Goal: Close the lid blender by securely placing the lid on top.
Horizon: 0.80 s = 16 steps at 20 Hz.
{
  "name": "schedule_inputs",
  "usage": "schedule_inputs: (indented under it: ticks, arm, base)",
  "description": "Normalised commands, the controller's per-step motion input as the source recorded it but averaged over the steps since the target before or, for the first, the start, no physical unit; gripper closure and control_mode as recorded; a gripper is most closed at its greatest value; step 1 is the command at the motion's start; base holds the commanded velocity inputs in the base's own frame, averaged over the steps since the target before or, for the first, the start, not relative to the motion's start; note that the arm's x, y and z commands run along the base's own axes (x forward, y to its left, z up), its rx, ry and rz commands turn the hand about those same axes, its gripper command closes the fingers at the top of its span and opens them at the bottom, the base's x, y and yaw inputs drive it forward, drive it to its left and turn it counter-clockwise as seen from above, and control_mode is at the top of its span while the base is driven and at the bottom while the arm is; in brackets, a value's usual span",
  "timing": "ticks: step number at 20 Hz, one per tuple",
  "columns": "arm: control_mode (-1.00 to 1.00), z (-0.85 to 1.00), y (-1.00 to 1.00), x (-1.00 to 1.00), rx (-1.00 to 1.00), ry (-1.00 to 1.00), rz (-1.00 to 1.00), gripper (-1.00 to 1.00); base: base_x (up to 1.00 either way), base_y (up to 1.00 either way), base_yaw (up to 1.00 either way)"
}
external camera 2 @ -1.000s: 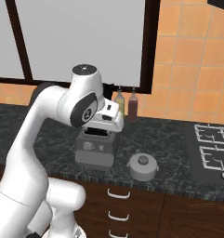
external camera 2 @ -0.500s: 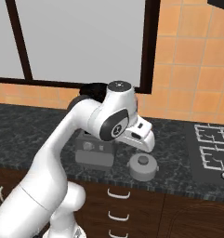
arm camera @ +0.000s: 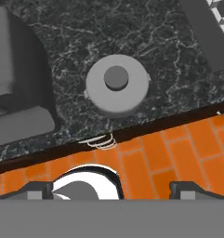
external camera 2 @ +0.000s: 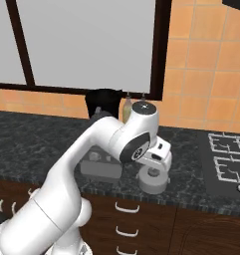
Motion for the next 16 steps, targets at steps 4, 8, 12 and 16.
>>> schedule_inputs:
  ticks: [4,8,12,16]
  arm:
    - [-1.00,-0.23,0.30,0.26,-0.13,0.07,0.29,-1.00]
    - [-1.00,-0.42,0.09,0.43,-0.11,0.09,0.25,-1.00]
    - [-1.00,-0.34,-0.04,0.29,-0.06,0.03,0.23,-1.00]
    - [-1.00,-0.28,-0.11,0.24,0.00,0.00,0.21,-1.00]
  base:
    - [0.00,0.00,0.00]
    - [0.00,0.00,0.00]
    - [0.00,0.00,0.00]
    - [0.00,0.00,0.00]
